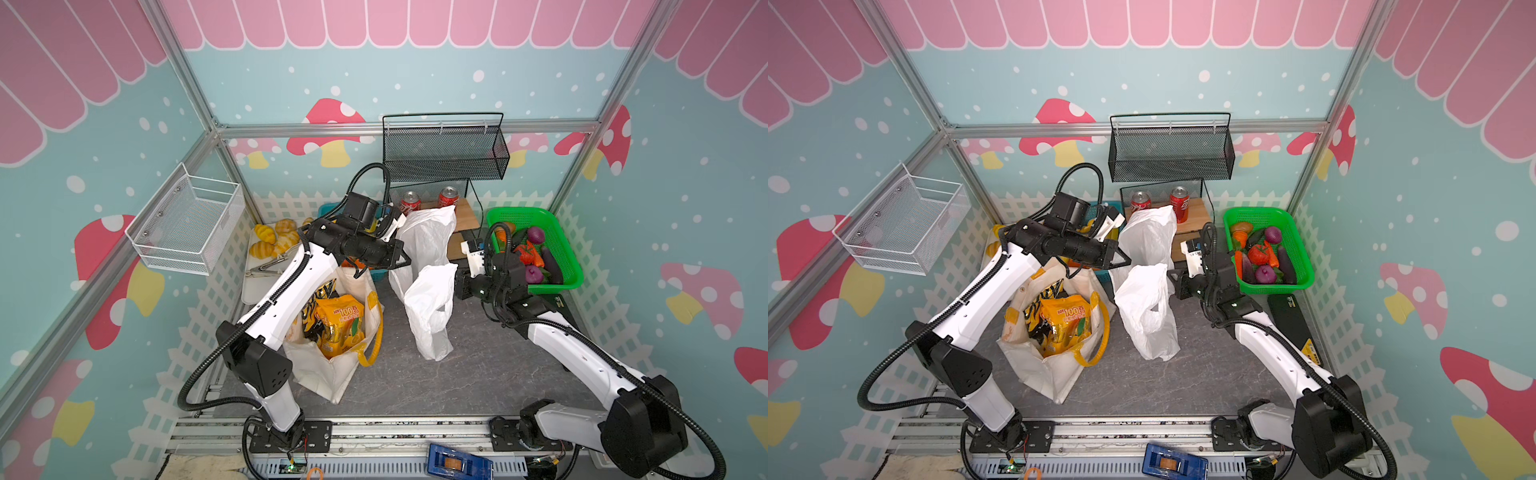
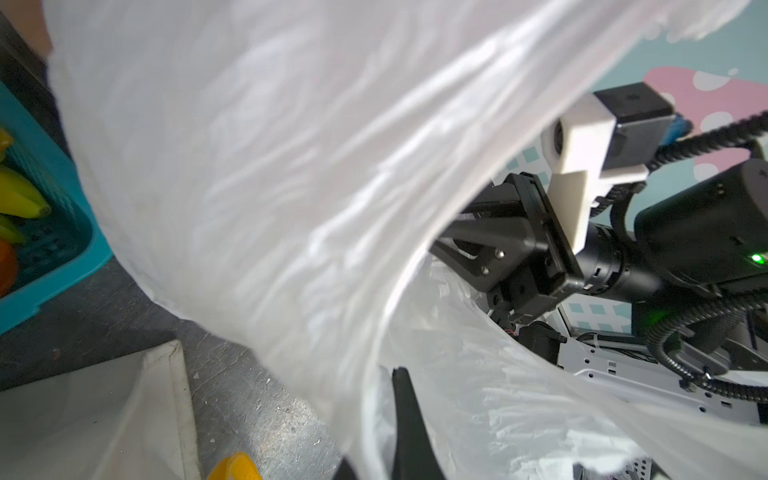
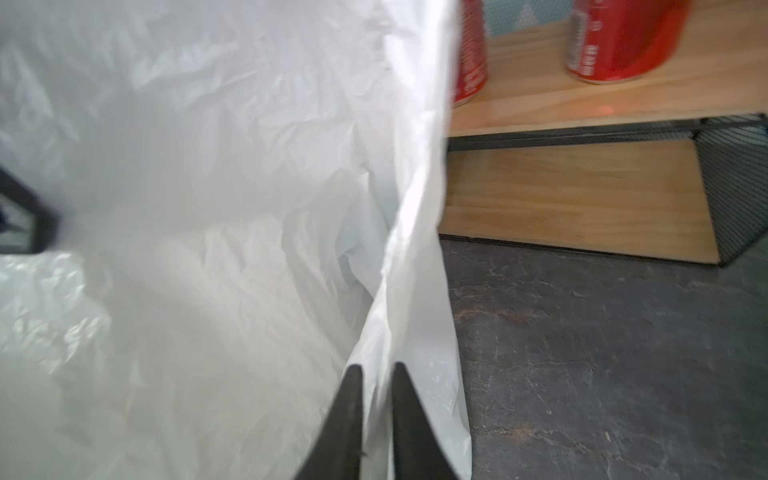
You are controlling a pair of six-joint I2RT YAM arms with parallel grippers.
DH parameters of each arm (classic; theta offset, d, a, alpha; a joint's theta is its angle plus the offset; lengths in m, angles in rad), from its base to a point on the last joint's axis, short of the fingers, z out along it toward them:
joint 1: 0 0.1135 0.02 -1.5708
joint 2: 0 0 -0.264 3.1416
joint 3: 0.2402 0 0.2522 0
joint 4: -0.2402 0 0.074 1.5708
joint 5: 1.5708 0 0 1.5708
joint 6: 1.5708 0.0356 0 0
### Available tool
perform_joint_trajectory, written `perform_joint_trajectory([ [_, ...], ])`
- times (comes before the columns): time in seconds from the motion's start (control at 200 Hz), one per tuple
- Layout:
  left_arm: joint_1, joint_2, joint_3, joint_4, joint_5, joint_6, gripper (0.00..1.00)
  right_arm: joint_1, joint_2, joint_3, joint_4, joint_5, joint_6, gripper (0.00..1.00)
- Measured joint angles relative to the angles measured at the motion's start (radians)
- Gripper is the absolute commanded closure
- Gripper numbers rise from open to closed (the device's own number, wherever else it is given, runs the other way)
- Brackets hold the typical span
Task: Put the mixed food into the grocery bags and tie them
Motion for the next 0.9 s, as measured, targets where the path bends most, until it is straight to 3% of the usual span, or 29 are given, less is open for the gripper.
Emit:
perform_joint_trajectory([
  [0.165,0.016,-0.116,-0.01,-0.021,-0.021,0.005,1.0,-0.024,-0.143,-0.049,-0.08,0.037,-0.018,1.0],
  [0.32,0.036,-0.152,0.054,-0.103,-0.094,0.043,1.0,-0.027,-0.192,-0.139,-0.039,-0.103,0.046,1.0],
  [0.505,0.035,-0.077,0.106,-0.156,-0.126,0.066,1.0,-0.027,-0.143,-0.254,0.067,-0.225,0.134,0.99],
  [0.58,0.027,-0.008,0.13,-0.164,-0.126,0.068,1.0,-0.027,-0.105,-0.272,0.109,-0.242,0.142,0.9],
  [0.665,0.019,0.077,0.157,-0.166,-0.117,0.067,1.0,-0.027,-0.075,-0.272,0.119,-0.224,0.111,0.68],
  [0.76,0.013,0.148,0.159,-0.163,-0.098,0.064,1.0,-0.027,-0.086,-0.262,0.092,-0.15,0.055,0.52],
  [0.901,0.004,0.196,0.159,-0.159,-0.06,0.063,1.0,-0.027,-0.183,-0.259,0.077,-0.063,-0.029,0.42],
])
